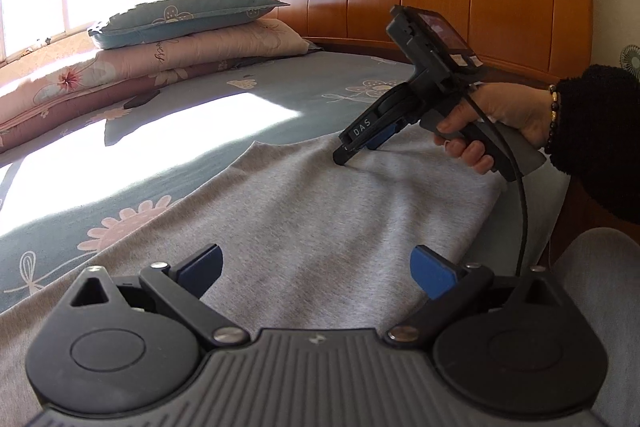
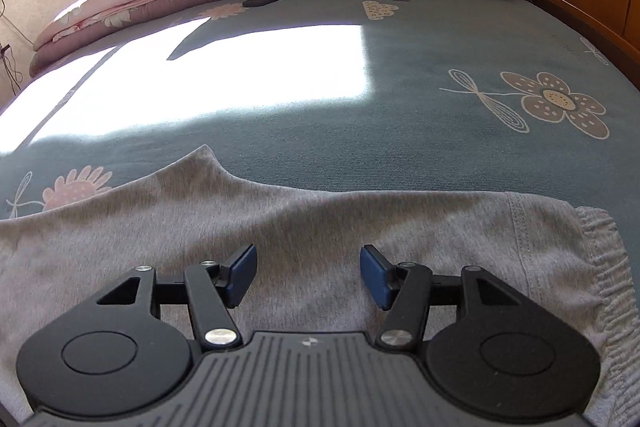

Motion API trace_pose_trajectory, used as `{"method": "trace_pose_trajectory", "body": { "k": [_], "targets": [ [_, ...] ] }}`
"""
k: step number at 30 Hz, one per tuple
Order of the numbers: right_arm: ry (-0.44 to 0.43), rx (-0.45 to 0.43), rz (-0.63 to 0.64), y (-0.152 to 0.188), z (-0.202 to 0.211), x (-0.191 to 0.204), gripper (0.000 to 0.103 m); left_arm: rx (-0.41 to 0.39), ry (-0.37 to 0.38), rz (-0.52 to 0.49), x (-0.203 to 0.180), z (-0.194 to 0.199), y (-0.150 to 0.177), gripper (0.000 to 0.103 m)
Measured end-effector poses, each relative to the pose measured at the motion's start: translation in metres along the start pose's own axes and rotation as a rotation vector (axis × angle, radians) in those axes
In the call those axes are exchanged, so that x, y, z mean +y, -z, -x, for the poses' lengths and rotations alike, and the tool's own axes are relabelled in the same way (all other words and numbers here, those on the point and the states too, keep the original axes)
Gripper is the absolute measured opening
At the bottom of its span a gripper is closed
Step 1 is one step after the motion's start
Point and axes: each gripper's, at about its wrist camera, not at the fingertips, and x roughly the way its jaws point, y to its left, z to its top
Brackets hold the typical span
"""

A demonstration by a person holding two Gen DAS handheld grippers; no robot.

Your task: Fold clothes

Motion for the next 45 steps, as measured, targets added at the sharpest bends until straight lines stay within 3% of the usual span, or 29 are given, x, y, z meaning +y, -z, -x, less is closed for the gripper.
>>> {"method": "trace_pose_trajectory", "body": {
  "k": [4,7,9,13,17,19,22,25,31,35,38,40,43,45],
  "targets": [
    [0.059,0.018,0.048,-0.004,-0.017,0.02,0.078,0.002,-0.012,0.005,0.007,0.004,0.004,0.1],
    [0.086,0.024,0.078,-0.007,-0.024,0.033,0.078,-0.049,-0.012,0.02,0.018,0.009,0.006,0.1],
    [0.031,0.005,0.064,-0.01,-0.011,0.04,0.078,-0.091,-0.01,0.046,0.027,0.013,0.01,0.1],
    [-0.04,0.034,0.012,-0.021,-0.012,0.056,0.078,-0.103,0.016,0.108,0.045,0.017,0.019,0.1],
    [-0.022,0.117,-0.01,-0.025,-0.045,0.075,0.078,-0.151,-0.012,0.148,0.062,0.027,0.027,0.1],
    [0.019,0.105,0.016,-0.024,-0.057,0.081,0.08,-0.165,-0.027,0.186,0.072,0.031,0.03,0.1],
    [0.045,0.082,0.048,-0.03,-0.052,0.09,0.08,-0.167,-0.057,0.216,0.081,0.035,0.031,0.1],
    [-0.01,0.08,0.052,-0.029,-0.027,0.098,0.08,-0.186,-0.078,0.224,0.086,0.04,0.032,0.1],
    [-0.05,0.151,0.075,0.004,0.034,0.105,0.085,-0.192,-0.104,0.232,0.092,0.043,0.032,0.1],
    [-0.031,0.225,0.038,0.039,0.059,0.1,0.085,-0.186,-0.113,0.221,0.091,0.045,0.035,0.1],
    [-0.079,0.253,-0.008,0.066,0.071,0.098,0.085,-0.191,-0.103,0.219,0.091,0.048,0.035,0.1],
    [-0.099,0.231,-0.013,0.075,0.063,0.098,0.087,-0.188,-0.098,0.219,0.091,0.048,0.035,0.1],
    [-0.116,0.175,-0.011,0.08,0.05,0.097,0.1,-0.188,-0.1,0.227,0.092,0.047,0.035,0.1],
    [-0.097,0.153,-0.035,0.075,0.05,0.095,0.099,-0.189,-0.098,0.241,0.094,0.048,0.035,0.1]
  ]
}}
